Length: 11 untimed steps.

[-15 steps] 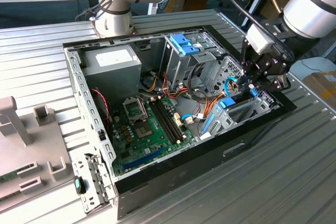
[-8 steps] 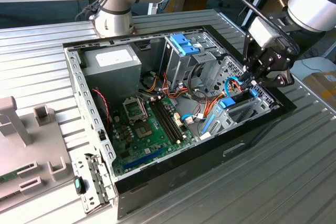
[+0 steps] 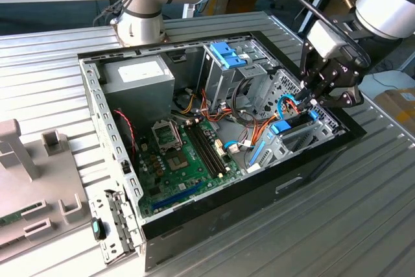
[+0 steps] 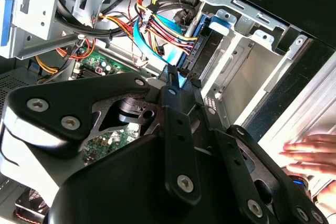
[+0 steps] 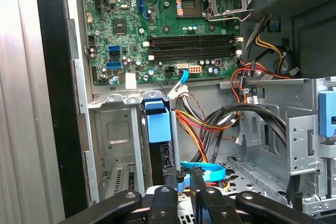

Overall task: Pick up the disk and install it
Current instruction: 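Insert the second disk wire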

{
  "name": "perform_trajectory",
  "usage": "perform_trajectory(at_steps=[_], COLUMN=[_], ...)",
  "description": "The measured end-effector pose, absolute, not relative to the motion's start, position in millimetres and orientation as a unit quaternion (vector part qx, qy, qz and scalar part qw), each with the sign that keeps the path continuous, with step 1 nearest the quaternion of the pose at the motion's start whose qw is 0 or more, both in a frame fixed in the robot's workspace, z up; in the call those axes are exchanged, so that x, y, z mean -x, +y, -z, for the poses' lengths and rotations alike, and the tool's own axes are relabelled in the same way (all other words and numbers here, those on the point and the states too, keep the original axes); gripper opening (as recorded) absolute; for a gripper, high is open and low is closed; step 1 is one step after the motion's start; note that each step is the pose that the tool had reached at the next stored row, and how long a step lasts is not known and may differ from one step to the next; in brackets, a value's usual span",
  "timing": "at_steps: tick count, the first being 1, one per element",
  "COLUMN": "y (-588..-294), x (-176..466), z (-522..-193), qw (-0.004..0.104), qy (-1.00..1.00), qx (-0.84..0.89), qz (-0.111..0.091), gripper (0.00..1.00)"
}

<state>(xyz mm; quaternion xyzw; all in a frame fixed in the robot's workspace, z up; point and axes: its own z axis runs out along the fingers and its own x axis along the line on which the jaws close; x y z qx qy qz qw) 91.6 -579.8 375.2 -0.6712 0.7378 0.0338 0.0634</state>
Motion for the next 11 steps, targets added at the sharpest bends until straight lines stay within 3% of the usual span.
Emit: perform_trajectory(at_steps=[11], y=[-579.8], x=[-91.6], z=[-370.5], qw=[0.063], qy=[0.738], qx=[0.671], qz=[-0.033], gripper=[0.25])
